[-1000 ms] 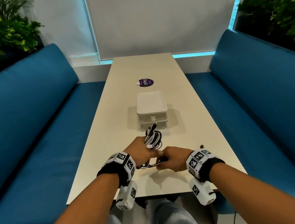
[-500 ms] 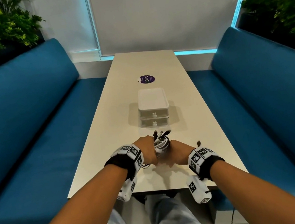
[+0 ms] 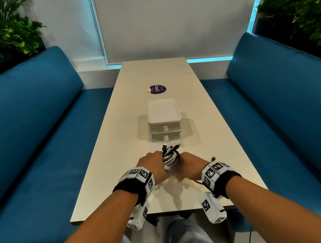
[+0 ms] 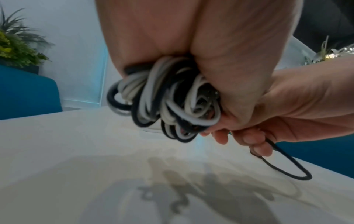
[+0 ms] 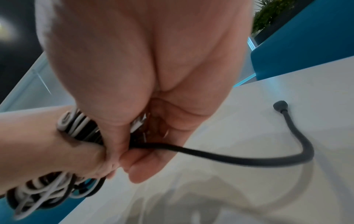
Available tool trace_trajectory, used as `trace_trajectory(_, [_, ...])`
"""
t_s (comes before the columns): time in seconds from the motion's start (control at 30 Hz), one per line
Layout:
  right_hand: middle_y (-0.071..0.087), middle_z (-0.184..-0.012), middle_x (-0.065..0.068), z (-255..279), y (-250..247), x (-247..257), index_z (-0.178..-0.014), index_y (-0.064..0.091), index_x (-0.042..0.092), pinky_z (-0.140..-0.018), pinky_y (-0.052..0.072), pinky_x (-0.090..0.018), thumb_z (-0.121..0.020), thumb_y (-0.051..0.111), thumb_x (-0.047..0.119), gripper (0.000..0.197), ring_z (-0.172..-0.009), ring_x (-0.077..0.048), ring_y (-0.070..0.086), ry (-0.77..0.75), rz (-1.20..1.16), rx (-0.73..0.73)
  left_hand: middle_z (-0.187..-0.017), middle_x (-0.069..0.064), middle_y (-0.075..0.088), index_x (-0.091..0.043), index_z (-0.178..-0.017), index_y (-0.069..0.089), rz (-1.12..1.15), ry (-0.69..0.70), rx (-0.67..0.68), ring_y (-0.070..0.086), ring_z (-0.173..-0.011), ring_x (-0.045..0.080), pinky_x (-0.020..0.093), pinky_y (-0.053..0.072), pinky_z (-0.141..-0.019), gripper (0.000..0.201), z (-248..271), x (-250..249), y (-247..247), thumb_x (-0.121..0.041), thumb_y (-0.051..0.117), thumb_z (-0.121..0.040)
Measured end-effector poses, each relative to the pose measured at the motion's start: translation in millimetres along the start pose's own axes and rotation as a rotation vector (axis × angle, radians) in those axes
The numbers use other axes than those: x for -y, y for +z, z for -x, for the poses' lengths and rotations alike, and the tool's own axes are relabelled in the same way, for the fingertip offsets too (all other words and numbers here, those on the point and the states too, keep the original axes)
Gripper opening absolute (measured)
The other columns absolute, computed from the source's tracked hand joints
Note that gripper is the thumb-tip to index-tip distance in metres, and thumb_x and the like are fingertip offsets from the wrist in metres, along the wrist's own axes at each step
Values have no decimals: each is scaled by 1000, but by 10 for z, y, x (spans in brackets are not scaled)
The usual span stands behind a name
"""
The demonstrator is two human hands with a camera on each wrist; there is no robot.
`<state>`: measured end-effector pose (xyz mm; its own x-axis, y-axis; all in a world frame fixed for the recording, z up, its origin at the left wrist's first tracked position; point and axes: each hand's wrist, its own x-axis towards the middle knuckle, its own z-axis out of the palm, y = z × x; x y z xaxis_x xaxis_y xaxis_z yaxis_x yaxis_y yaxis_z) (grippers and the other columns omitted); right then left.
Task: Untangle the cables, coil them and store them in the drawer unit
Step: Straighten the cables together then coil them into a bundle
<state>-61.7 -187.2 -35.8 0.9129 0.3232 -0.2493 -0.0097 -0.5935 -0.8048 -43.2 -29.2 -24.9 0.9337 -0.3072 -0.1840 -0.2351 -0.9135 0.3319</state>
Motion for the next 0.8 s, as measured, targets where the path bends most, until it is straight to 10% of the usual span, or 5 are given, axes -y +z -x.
trace_trajectory(0.2, [65, -70, -2, -17, -28, 24, -77, 62, 21, -78, 57, -39, -89, 62, 18, 12, -63, -15, 65, -14, 33, -78, -90, 2, 65, -26, -93, 53, 122, 22, -61, 60, -79, 29, 34, 52, -71, 24, 21, -24, -14, -36, 55, -72])
trace_trajectory(0.37, [69, -102, 0, 25, -92, -115, -113, 60, 16, -79, 60, -38, -84, 61, 15, 29, -74, -17, 70, 47, 108, -53, -95, 3, 65, -26, -96, 53, 133, -21, -37, 62, -84, 29, 32, 51, -71, 23, 20, 96, -9, -27, 58, -74])
trace_trajectory(0.8, [66, -78, 6, -71, -203, -144, -81, 69, 26, -63, 44, -25, -77, 75, 37, 13, -77, -15, 61, 147, 294, -372, -93, 6, 70, -14, -98, 68, 507, -167, -156, 65, -88, 27, 32, 51, -76, 26, -23, 208, -74, -34, 72, -81])
